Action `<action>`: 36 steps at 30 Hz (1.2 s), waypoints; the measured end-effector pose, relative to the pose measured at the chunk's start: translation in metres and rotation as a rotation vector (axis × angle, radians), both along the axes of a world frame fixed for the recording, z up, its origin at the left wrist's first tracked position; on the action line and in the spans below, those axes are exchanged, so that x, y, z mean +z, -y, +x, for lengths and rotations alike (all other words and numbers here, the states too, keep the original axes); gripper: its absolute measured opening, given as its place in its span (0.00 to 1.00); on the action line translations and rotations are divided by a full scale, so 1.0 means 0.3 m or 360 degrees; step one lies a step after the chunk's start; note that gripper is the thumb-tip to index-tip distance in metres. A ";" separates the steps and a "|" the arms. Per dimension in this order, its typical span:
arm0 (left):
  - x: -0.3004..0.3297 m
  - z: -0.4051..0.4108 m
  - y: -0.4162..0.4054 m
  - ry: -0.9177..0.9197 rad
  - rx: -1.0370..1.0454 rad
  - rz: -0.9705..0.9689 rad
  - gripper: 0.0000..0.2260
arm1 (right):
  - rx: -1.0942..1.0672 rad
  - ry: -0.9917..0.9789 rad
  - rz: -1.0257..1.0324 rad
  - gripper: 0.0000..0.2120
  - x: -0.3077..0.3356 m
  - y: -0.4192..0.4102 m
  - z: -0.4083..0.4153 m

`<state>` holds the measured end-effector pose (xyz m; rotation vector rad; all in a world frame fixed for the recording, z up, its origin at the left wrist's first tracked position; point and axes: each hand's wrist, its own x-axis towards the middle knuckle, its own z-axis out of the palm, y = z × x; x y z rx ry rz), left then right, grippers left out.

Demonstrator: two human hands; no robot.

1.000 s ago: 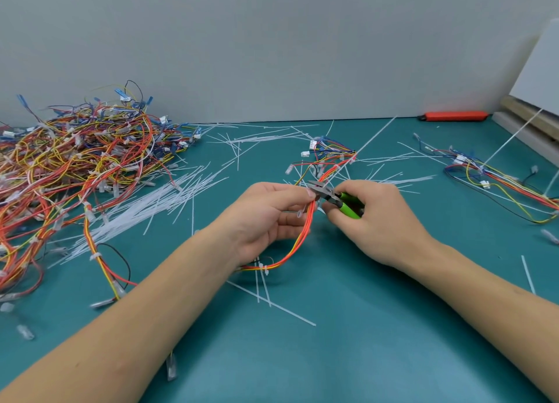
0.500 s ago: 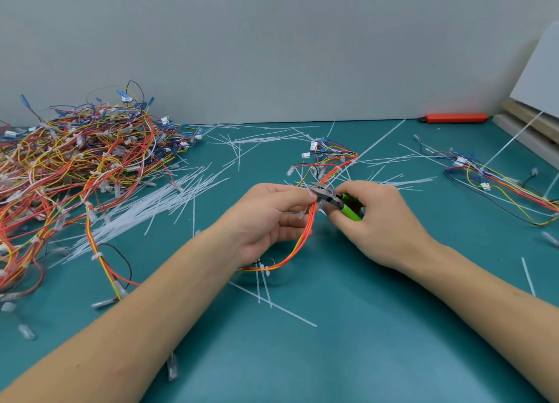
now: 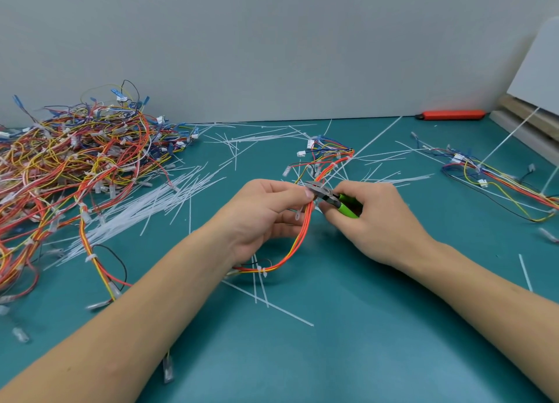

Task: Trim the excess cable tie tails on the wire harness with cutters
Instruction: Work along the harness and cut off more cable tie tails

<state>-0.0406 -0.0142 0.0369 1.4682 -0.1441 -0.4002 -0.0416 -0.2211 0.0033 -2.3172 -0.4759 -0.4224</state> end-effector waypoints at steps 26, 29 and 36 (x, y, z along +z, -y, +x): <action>-0.008 0.001 0.000 -0.0052 0.0008 -0.0057 0.04 | 0.0068 0.0129 0.0005 0.02 0.008 0.001 0.001; -0.008 0.003 0.001 -0.0060 -0.0005 -0.0060 0.04 | 0.0043 0.0095 -0.0007 0.06 0.002 0.004 0.000; -0.011 0.005 -0.004 -0.0062 -0.0018 -0.0073 0.04 | -0.0019 0.0074 -0.0060 0.16 -0.003 -0.003 -0.007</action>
